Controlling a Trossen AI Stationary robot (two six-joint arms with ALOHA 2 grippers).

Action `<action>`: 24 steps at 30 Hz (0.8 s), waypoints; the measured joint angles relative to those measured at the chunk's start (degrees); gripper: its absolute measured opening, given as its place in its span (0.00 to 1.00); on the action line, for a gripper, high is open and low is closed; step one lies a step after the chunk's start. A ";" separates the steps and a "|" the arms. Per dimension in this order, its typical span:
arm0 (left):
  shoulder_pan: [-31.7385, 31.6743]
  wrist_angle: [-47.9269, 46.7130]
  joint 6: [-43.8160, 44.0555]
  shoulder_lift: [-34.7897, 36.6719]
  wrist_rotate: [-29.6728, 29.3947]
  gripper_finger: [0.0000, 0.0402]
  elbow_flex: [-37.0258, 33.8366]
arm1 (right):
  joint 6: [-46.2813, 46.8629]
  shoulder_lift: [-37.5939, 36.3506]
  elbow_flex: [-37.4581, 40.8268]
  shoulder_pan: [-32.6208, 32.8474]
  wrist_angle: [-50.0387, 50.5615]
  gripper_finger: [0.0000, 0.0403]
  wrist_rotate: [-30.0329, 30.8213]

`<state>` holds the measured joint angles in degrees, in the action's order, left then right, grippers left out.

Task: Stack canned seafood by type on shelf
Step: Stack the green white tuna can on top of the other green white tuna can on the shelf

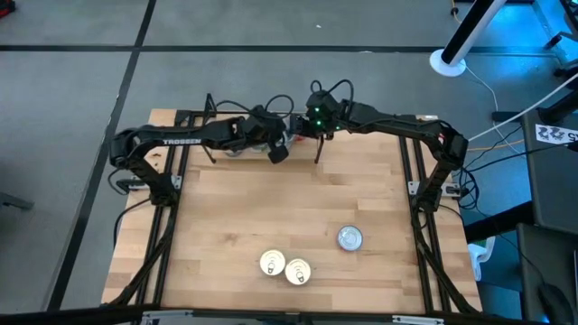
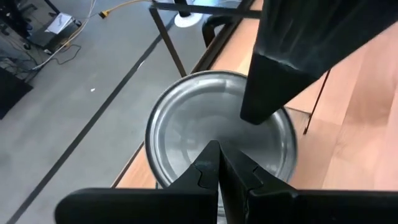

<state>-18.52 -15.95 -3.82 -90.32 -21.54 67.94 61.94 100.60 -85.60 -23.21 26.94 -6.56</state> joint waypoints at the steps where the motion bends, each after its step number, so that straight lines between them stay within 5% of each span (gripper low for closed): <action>1: 0.00 0.16 -0.55 -0.37 0.00 0.00 0.00 | 0.30 0.00 0.00 -0.01 0.19 0.32 -0.08; 24: 0.11 1.62 -5.80 1.19 -0.93 0.00 -0.02 | 5.92 0.00 0.02 0.75 -1.71 0.32 1.55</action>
<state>-18.41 -14.34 -9.62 -89.13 -22.47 67.92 67.86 100.60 -85.58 -22.46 25.23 -5.00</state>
